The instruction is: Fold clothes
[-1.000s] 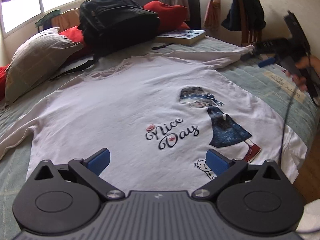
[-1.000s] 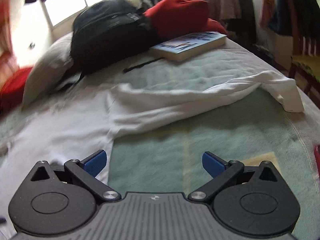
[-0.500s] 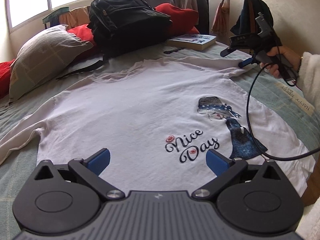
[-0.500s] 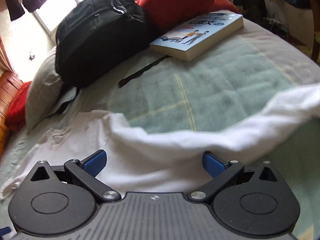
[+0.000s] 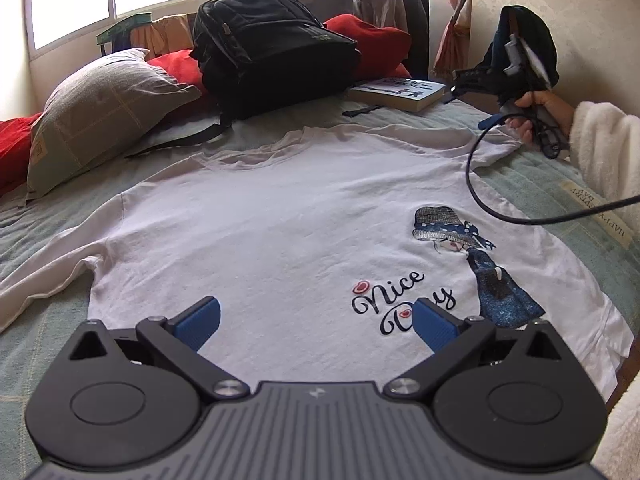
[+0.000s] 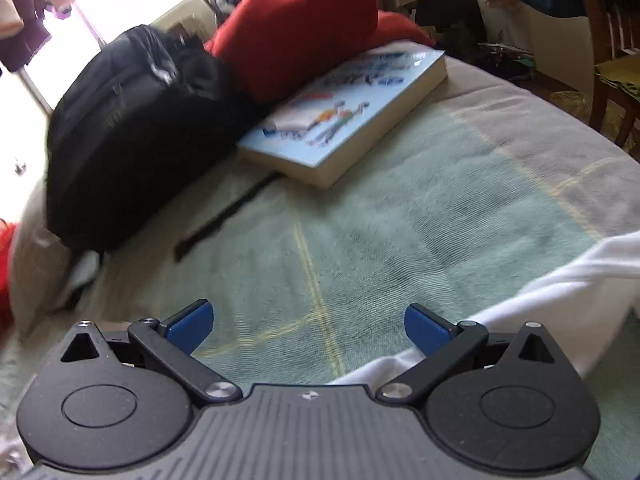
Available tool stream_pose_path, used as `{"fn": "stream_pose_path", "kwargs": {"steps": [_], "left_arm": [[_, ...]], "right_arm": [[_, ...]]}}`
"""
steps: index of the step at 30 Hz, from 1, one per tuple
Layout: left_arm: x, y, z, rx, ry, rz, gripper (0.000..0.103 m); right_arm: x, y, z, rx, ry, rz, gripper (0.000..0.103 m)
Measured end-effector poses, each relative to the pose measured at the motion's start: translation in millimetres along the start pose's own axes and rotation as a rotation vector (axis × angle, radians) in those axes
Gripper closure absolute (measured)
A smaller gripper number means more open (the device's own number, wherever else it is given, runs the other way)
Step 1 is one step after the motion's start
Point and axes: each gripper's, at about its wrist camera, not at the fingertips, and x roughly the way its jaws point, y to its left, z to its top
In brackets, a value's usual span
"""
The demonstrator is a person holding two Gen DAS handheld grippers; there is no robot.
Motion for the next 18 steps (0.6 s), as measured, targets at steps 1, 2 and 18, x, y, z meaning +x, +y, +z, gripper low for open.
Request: {"fn": "stream_pose_path", "kwargs": {"steps": [1, 2, 18], "left_arm": [[-1, -1, 0, 0.000, -0.001, 0.000, 0.002], [-1, -2, 0, 0.000, -0.002, 0.000, 0.002], [1, -38, -1, 0.071, 0.022, -0.044, 0.002]], "right_arm": [[-14, 0, -1, -0.002, -0.016, 0.020, 0.000], [-29, -1, -4, -0.011, -0.033, 0.041, 0.000], [-109, -150, -85, 0.403, -0.193, 0.058, 0.015]]}}
